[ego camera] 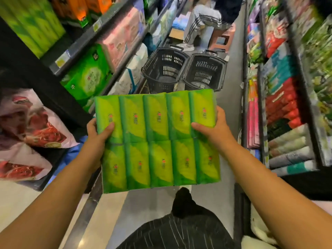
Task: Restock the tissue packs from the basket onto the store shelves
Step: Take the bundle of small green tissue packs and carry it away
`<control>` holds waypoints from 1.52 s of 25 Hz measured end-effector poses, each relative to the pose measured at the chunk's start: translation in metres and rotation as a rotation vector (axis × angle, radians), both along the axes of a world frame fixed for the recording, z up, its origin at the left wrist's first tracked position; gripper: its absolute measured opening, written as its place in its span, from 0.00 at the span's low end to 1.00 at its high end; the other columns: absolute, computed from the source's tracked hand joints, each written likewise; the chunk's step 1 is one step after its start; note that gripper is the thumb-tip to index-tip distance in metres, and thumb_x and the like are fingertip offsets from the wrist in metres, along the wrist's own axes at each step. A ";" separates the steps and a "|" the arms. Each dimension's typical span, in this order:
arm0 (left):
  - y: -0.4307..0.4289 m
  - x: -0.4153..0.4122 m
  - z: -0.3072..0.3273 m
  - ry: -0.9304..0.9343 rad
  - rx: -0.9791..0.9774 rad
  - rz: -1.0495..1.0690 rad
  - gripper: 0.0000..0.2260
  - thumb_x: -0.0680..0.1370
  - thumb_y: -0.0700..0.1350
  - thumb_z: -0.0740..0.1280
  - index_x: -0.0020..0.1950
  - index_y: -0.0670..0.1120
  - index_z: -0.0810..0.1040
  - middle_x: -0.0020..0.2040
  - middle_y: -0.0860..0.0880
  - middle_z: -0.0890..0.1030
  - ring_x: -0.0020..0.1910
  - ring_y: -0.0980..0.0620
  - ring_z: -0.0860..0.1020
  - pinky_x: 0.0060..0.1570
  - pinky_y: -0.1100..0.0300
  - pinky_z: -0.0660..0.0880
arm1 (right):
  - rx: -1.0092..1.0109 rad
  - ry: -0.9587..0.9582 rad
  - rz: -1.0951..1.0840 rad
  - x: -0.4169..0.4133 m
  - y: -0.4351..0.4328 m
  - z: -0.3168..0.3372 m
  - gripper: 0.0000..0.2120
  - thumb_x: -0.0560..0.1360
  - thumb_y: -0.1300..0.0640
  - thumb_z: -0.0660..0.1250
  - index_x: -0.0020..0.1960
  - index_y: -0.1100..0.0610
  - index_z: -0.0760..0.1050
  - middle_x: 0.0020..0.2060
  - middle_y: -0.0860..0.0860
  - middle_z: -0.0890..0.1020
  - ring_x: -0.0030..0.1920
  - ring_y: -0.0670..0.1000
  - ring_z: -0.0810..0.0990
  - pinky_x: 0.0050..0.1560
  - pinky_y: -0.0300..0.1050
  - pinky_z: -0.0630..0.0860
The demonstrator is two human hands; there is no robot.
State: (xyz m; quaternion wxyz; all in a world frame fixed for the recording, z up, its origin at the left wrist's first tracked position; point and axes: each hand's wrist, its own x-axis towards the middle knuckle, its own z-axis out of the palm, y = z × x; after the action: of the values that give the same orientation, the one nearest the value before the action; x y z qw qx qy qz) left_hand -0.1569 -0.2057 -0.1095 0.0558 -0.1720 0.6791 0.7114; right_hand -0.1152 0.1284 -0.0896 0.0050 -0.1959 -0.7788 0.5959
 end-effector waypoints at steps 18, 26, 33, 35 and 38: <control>-0.008 -0.333 0.005 0.000 -0.001 0.342 0.18 0.79 0.42 0.64 0.65 0.51 0.60 0.50 0.54 0.77 0.40 0.60 0.80 0.42 0.57 0.78 | 0.177 0.029 0.468 -0.447 -0.006 0.022 0.43 0.56 0.38 0.76 0.65 0.38 0.57 0.51 0.39 0.76 0.53 0.48 0.78 0.51 0.40 0.73; -0.070 -0.391 0.035 0.047 -0.100 0.311 0.24 0.71 0.47 0.69 0.62 0.64 0.66 0.52 0.57 0.80 0.45 0.63 0.81 0.42 0.64 0.79 | 0.079 0.045 0.639 -0.564 -0.070 0.028 0.40 0.53 0.39 0.80 0.59 0.36 0.63 0.54 0.47 0.79 0.54 0.49 0.80 0.61 0.57 0.76; -0.089 -0.397 0.067 0.078 -0.375 0.449 0.29 0.61 0.57 0.75 0.56 0.66 0.64 0.54 0.59 0.75 0.48 0.66 0.77 0.47 0.61 0.77 | 0.015 0.114 0.824 -0.637 -0.119 0.027 0.44 0.45 0.34 0.82 0.55 0.35 0.63 0.59 0.51 0.77 0.58 0.52 0.79 0.61 0.59 0.76; -0.090 -0.396 0.077 0.062 -0.399 0.464 0.31 0.58 0.59 0.75 0.55 0.67 0.62 0.54 0.60 0.74 0.48 0.67 0.77 0.48 0.60 0.77 | -0.008 0.151 0.886 -0.657 -0.128 0.029 0.43 0.43 0.32 0.81 0.53 0.33 0.63 0.58 0.51 0.77 0.57 0.50 0.78 0.60 0.53 0.76; -0.084 -0.397 0.089 0.084 -0.462 0.504 0.39 0.60 0.55 0.81 0.62 0.67 0.61 0.59 0.62 0.72 0.53 0.68 0.75 0.51 0.63 0.75 | -0.047 0.204 1.005 -0.684 -0.144 0.040 0.42 0.48 0.39 0.83 0.54 0.37 0.63 0.57 0.49 0.76 0.56 0.49 0.78 0.54 0.42 0.77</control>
State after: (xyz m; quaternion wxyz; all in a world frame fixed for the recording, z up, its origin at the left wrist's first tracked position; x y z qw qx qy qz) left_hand -0.5541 -0.2893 -0.0200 -0.1902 -0.3130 0.7602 0.5366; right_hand -0.7995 -0.0153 -0.0494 -0.2105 0.2618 -0.7588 0.5580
